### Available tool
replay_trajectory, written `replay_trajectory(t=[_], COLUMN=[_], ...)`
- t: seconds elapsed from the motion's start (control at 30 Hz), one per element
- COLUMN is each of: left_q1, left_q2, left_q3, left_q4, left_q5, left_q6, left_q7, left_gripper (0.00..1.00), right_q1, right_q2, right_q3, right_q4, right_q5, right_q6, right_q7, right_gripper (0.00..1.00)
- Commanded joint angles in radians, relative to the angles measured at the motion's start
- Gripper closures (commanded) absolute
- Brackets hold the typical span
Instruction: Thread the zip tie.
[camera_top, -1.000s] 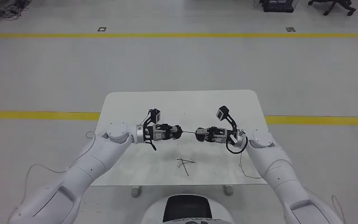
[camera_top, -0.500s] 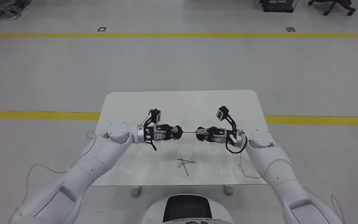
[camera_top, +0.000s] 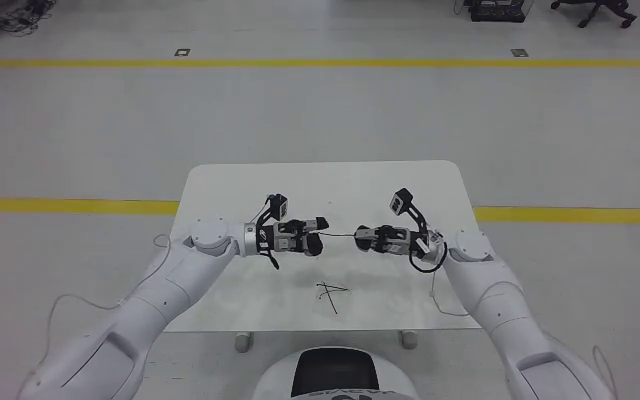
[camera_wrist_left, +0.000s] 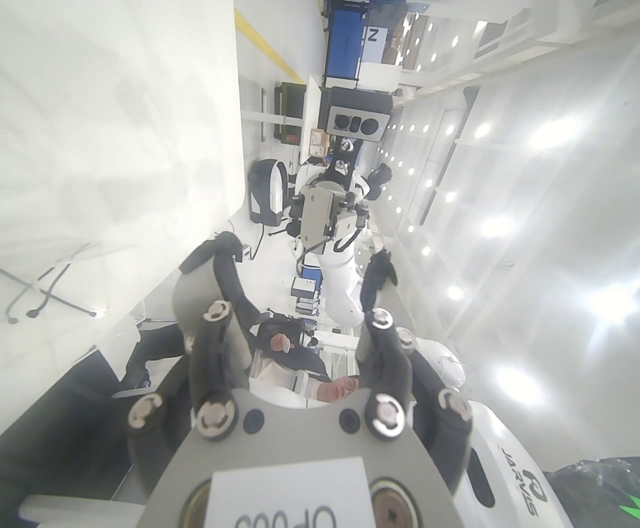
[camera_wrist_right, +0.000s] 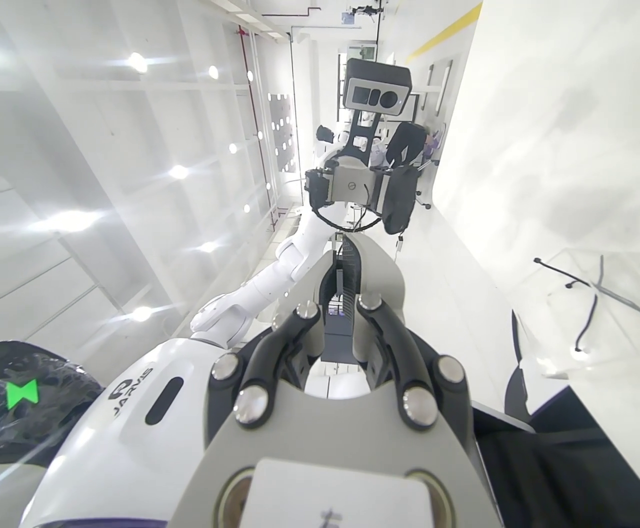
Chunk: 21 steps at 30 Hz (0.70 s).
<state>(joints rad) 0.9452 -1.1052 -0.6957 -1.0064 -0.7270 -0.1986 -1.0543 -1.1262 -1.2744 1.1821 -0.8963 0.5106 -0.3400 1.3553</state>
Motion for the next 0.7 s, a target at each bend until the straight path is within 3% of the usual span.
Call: replay_trajectory(t=[0.0,0.1,0.43,0.67], left_q1=[0.000,-0.004,0.002,0.010], left_q2=[-0.002,-0.006,-0.006,-0.005], left_q3=[0.002,0.006,0.005,-0.012], left_q4=[-0.003,-0.007,-0.015,-0.007], left_q5=[0.003,0.014,0.008,-0.062], left_q6=[0.002,0.006,0.008,0.020], left_q7=[-0.001,0.011,0.022,-0.096], left_gripper=[0.00,0.00,0.00,0.00], right_q1=[0.008,0.022,0.019,0.010], right_q2=[-0.002,-0.006,-0.006,0.006], right_q3=[-0.006,-0.032,-0.031,-0.071], right_q4=[0.015,0.029,0.024,-0.018], right_q5=[0.016,0.028,0.022,0.092], right_q6=[0.000,0.000,0.004,0.045], right_q7=[0.025,0.035,0.008,0.035], right_gripper=[1.00,1.00,1.00,1.00])
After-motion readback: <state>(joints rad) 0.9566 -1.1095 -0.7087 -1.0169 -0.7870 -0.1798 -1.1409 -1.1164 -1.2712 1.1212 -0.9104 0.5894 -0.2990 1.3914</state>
